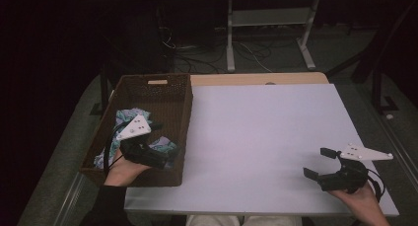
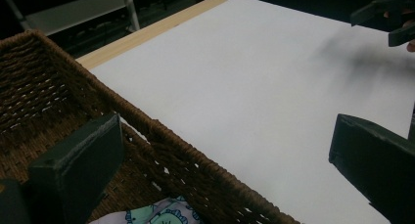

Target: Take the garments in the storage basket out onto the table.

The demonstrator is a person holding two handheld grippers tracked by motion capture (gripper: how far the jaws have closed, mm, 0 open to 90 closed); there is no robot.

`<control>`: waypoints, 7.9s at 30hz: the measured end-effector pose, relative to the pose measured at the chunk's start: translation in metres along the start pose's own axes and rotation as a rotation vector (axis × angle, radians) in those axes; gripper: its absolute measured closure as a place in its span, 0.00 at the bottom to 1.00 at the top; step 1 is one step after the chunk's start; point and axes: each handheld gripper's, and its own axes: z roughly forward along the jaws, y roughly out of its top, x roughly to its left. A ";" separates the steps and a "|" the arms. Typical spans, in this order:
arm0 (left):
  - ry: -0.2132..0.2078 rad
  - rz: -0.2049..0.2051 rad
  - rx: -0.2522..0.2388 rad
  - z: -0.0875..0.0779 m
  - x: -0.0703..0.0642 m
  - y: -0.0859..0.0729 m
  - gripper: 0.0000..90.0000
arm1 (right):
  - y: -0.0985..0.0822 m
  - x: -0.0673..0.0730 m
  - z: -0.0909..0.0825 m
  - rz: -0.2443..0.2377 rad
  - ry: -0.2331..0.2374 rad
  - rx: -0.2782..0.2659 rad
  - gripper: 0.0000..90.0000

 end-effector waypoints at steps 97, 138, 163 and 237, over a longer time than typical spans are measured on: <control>0.078 -0.064 0.337 -0.071 0.088 -0.011 0.00 | 0.001 -0.002 0.008 -0.018 -0.009 0.031 0.00; -0.143 0.029 0.933 -0.018 0.115 -0.042 0.00 | 0.001 -0.002 0.013 -0.036 -0.018 0.054 0.00; -0.234 -0.017 1.272 0.014 0.119 -0.059 0.35 | 0.001 -0.002 0.013 -0.047 -0.026 0.061 0.00; -0.156 -0.066 0.696 -0.051 0.110 0.104 0.94 | 0.004 0.001 0.014 -0.092 -0.055 0.064 0.00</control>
